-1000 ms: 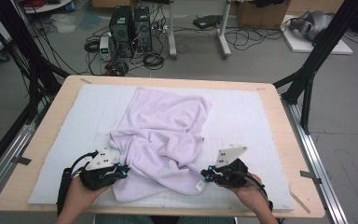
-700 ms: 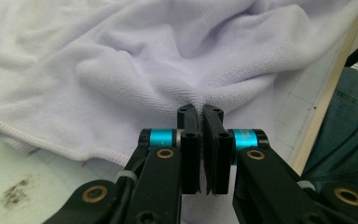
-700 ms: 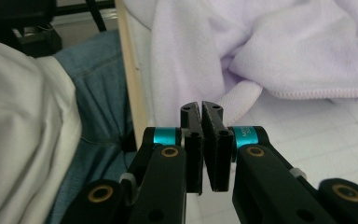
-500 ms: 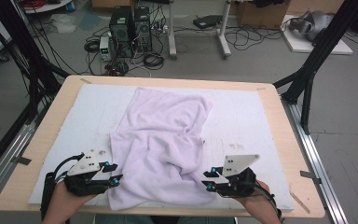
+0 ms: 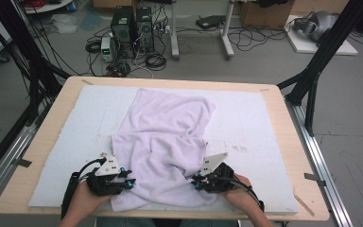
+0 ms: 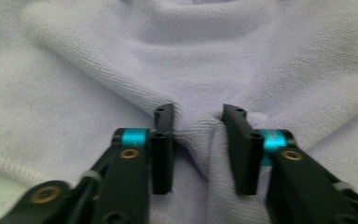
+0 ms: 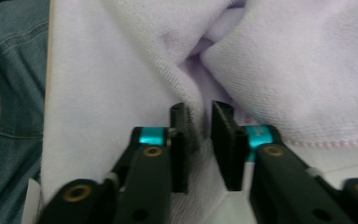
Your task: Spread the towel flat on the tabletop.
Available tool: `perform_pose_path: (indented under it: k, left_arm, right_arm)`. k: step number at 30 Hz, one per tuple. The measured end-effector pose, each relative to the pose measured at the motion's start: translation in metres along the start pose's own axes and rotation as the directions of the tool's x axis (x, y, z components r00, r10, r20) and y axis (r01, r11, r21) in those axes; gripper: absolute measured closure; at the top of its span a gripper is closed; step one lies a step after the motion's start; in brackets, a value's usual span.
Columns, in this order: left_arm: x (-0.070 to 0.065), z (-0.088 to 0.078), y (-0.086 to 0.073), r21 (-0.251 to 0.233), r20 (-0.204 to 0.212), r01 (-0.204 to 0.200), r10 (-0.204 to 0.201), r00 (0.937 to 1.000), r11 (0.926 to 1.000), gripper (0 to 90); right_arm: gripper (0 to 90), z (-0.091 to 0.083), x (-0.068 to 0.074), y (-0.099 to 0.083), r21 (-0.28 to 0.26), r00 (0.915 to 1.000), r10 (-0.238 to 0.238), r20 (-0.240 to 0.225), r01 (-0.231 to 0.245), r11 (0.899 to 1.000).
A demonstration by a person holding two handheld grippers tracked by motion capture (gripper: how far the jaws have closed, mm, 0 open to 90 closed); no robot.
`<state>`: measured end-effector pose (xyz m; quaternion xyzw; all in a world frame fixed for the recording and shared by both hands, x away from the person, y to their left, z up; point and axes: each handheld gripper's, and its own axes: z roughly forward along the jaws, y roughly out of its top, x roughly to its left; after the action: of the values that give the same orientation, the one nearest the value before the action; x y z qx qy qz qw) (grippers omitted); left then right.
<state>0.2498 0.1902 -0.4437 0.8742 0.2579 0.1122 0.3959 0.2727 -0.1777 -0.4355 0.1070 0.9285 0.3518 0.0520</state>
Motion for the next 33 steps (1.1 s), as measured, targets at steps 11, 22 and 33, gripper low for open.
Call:
perform_pose_path:
  k: [11, 22, 33]
  left_arm:
    - [-0.014, -0.020, 0.010, -0.003, 0.031, -0.034, 0.034, 0.9990, 0.9994, 80.5]
    - [-0.030, -0.061, 0.030, -0.027, 0.086, -0.083, 0.085, 0.9926, 0.9962, 68.2]
    - [0.011, -0.011, 0.016, 0.012, 0.051, 0.014, -0.015, 0.9986, 0.9998, 46.2]
  right_arm:
    - [85.5, -0.024, 0.007, -0.011, -0.034, 0.9934, -0.086, -0.076, 0.083, 0.996]
    - [69.5, -0.072, 0.037, -0.006, -0.173, 0.9730, -0.152, -0.174, 0.121, 0.977]
    - [57.1, -0.032, -0.014, 0.004, -0.107, 0.9986, 0.050, -0.019, -0.052, 0.993]
